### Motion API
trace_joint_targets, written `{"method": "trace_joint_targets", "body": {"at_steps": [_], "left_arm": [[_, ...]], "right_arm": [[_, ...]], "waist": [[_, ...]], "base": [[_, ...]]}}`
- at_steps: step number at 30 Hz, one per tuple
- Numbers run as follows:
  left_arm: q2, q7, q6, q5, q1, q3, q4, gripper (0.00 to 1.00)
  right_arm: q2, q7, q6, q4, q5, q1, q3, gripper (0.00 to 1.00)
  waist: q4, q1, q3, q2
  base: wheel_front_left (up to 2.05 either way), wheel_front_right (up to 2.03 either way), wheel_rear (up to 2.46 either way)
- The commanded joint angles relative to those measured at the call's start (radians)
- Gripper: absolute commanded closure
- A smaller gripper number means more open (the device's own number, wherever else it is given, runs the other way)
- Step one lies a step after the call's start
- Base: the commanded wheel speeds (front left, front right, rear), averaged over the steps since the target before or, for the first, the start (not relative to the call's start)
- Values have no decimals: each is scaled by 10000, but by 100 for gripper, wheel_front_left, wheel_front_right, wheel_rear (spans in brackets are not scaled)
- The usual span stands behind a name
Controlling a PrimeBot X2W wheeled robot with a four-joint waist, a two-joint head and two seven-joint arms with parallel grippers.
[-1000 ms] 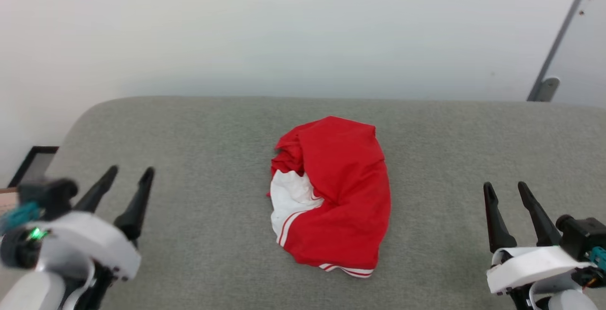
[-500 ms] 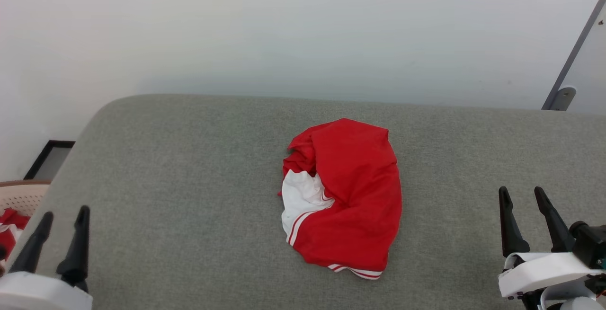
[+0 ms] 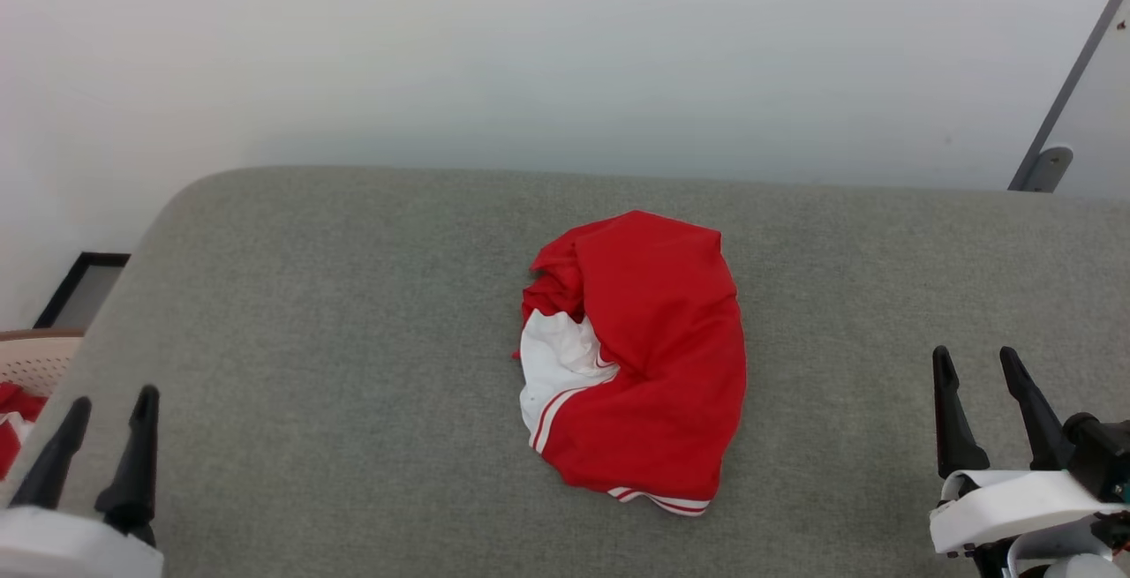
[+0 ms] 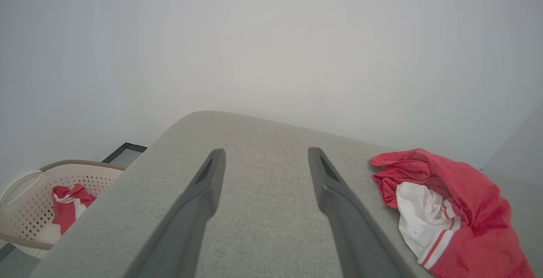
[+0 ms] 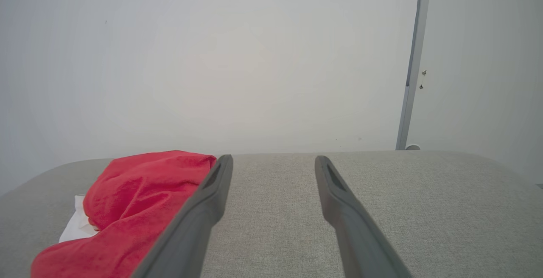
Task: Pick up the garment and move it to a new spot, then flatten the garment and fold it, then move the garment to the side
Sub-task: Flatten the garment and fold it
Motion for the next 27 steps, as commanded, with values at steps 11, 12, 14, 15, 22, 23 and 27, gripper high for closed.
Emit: {"method": "trace_joint_targets", "body": {"at_steps": [11,12,14,15,22,23,27], "left_arm": [[302,3727,204,-662,-2594,-1412,-340,0],[292,4208,260,-737,-2933,-1581,-298,0],[127,5095,341,-920,-3682,-1949,-256,0],[80,5529,383,-954,-4006,-2125,-200,0],[-209,7973,665,-802,-5862,-3368,585,0],[-260,8206,707,-750,-6031,-3506,714,0],[-493,8806,597,-455,-6651,-4085,1266,0]], "right_arm": [[96,-6,-11,-278,-59,-654,110,0],[119,-6,-11,-315,-71,-739,171,0],[162,-6,-11,-381,-93,-902,204,0],[188,-6,-11,-396,-112,-978,231,0],[396,-6,-11,-496,-146,-1345,368,0],[428,-6,-11,-512,-144,-1382,386,0],[518,-6,-11,-574,-119,-1492,374,0]], "waist": [[-528,0,952,-1],[-632,0,1099,-1],[-805,0,1355,-1],[-897,0,1474,-1],[-1578,0,2216,-1],[-1669,0,2318,-1],[-1984,0,2675,-1]], "base": [[0,0,0],[0,0,0],[0,0,0],[0,0,0],[0,0,0],[0,0,0],[0,0,0]]}}
